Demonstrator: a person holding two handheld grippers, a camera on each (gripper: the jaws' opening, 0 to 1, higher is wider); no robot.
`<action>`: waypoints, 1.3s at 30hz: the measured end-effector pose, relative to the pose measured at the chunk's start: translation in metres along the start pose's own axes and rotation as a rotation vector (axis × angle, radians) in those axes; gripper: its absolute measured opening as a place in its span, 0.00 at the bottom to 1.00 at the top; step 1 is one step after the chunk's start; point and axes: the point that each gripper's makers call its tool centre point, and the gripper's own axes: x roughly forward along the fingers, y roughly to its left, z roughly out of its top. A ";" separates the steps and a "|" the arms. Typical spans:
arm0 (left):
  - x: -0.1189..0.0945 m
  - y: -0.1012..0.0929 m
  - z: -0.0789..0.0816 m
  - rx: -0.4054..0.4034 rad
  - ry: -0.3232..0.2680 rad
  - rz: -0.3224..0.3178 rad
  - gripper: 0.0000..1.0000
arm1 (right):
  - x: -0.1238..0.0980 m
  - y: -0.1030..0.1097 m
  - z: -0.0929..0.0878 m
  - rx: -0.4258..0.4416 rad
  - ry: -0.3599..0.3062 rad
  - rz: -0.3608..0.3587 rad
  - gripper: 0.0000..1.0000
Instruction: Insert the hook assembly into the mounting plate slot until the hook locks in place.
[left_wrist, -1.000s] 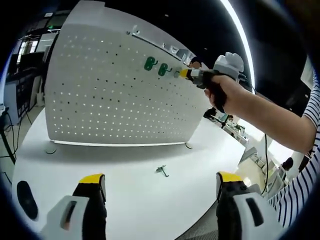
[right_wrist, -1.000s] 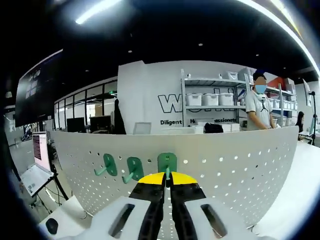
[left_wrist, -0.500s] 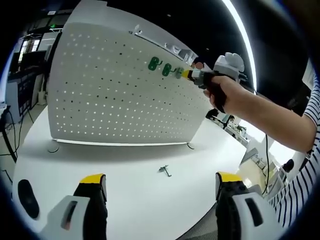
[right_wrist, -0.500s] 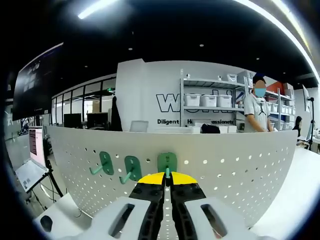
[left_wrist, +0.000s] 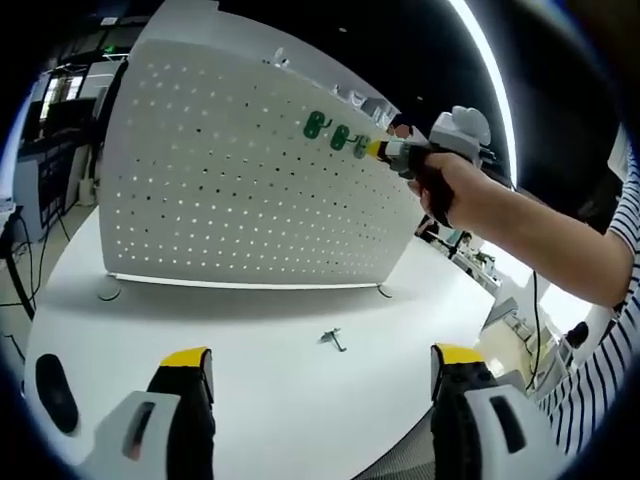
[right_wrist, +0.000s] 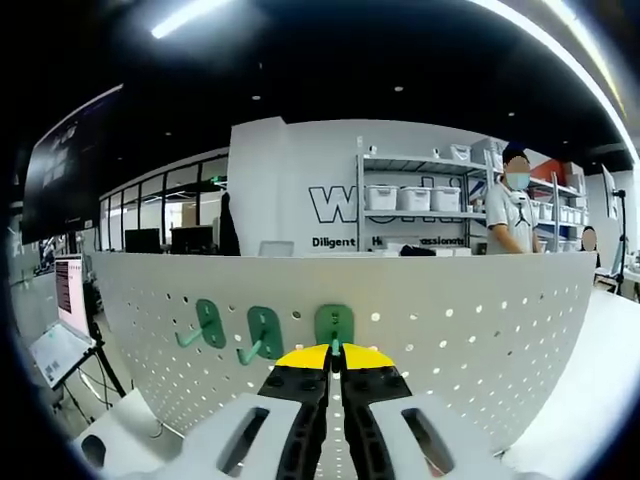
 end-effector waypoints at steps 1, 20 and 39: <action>0.000 0.000 0.000 0.000 0.001 0.001 0.92 | 0.000 0.000 -0.001 0.004 0.004 -0.002 0.00; -0.004 0.005 -0.004 -0.005 0.008 0.021 0.92 | 0.001 0.000 0.000 0.036 0.018 0.015 0.04; -0.010 -0.010 -0.005 0.024 0.018 0.018 0.92 | -0.028 -0.007 0.032 0.017 -0.044 0.068 0.18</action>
